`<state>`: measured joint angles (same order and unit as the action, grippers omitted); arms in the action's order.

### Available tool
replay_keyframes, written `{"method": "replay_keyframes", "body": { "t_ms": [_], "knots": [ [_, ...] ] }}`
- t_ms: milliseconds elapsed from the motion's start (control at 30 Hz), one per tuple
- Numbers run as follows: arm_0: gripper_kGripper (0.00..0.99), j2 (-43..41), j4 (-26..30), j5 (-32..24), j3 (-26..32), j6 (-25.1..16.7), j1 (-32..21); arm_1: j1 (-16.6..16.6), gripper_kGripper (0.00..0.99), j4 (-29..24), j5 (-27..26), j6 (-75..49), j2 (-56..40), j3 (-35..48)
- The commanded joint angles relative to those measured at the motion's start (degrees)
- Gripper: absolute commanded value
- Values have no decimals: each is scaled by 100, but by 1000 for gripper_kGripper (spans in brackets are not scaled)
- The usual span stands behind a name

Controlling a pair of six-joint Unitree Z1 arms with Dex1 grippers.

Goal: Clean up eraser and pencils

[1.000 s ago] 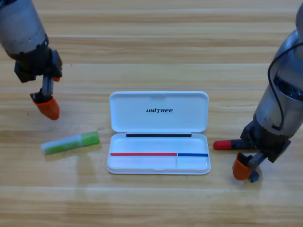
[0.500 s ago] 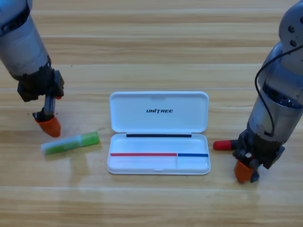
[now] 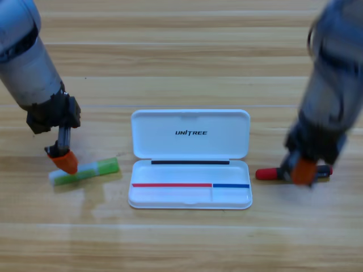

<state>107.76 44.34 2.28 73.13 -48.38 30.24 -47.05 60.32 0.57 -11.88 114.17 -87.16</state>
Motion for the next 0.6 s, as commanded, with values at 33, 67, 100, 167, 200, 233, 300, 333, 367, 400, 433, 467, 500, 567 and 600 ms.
{"method": "replay_keyframes", "body": {
  "t_ms": [33, 67, 100, 167, 200, 233, 300, 333, 367, 400, 433, 467, 500, 567, 600],
  "knots": [
    [988, 368, -356, -69, -308, 13, -71, -384, 0, 367, -479, -1677, 0, -680],
    [988, 404, -400, -78, -326, 13, -71, -393, 0, 384, -584, -1914, 167, -820],
    [986, 439, -453, -78, -370, 13, -71, -428, 0, 402, -699, -2204, 343, -952],
    [986, 492, -584, -87, -449, 13, -71, -437, 0, 437, -778, -2626, 694, -1190],
    [986, 527, -646, -78, -493, 22, -71, -437, 0, 464, -778, -2767, 870, -1304],
    [986, 562, -716, -78, -546, 22, -71, -446, 0, 481, -769, -2872, 1019, -1427],
    [986, 623, -874, -78, -660, 39, -71, -463, 0, 481, -707, -2978, 1266, -1620],
    [986, 650, -936, -69, -704, 48, -71, -463, 0, 490, -655, -3013, 1380, -1708],
    [986, 685, -997, -69, -739, 48, -71, -463, 0, 490, -611, -3048, 1468, -1787],
    [986, 702, -1085, -69, -792, 57, -71, -463, 0, 490, -593, -3074, 1556, -1875],
    [985, 729, -1138, -69, -836, 57, -71, -463, 0, 490, -532, -3101, 1643, -1954],
    [980, 764, -1200, -61, -871, 57, -71, -463, 0, 490, -453, -3118, 1714, -2007],
    [974, 782, -1261, -61, -915, 66, -71, -463, 0, 490, -435, -3145, 1775, -2060],
    [954, 826, -1349, -52, -959, 83, -71, -463, 0, 490, -391, -3188, 1854, -2121],
    [939, 843, -1384, -43, -985, 92, -71, -463, 0, 490, -365, -3188, 1872, -2130]
  ]
}}
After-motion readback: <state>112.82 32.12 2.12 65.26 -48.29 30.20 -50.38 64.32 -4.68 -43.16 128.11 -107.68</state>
